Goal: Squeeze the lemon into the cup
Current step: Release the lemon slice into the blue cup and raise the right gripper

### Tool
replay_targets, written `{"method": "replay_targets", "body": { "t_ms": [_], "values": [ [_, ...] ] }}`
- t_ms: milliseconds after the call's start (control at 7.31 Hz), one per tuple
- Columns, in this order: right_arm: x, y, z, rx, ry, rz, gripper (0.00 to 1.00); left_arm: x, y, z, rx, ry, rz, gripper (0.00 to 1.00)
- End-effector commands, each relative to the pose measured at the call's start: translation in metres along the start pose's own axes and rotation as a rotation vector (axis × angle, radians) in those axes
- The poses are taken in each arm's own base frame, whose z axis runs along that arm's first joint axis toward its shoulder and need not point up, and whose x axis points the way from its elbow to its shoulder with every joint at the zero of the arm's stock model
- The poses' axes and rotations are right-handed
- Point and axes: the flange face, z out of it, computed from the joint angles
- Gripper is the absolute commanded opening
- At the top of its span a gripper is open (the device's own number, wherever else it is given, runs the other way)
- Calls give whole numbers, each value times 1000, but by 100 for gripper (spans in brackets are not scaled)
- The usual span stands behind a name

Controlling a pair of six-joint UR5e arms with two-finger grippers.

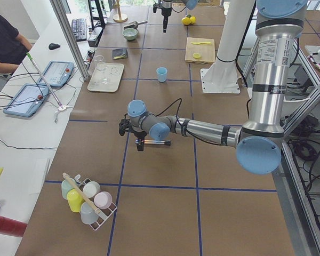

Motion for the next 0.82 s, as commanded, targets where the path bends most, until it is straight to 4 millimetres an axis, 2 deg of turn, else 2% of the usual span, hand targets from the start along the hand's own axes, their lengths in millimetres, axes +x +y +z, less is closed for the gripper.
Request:
{"method": "replay_targets", "body": {
  "t_ms": [0, 137, 274, 547, 684],
  "values": [
    [10, -1, 7, 7, -13, -22, 100, 16, -3, 23, -32, -10, 9, 100],
    [14, -2, 13, 8, -14, -21, 100, 18, -10, 39, -53, -19, 8, 100],
    [15, -2, 16, 10, -19, -25, 100, 30, -8, 49, -67, -19, 28, 100],
    [16, -3, 20, 6, -14, -21, 100, 45, -12, 56, -48, -44, 51, 91],
    [16, -3, 20, 6, -14, -21, 100, 47, -14, 56, -43, -53, 52, 64]
  ]
}}
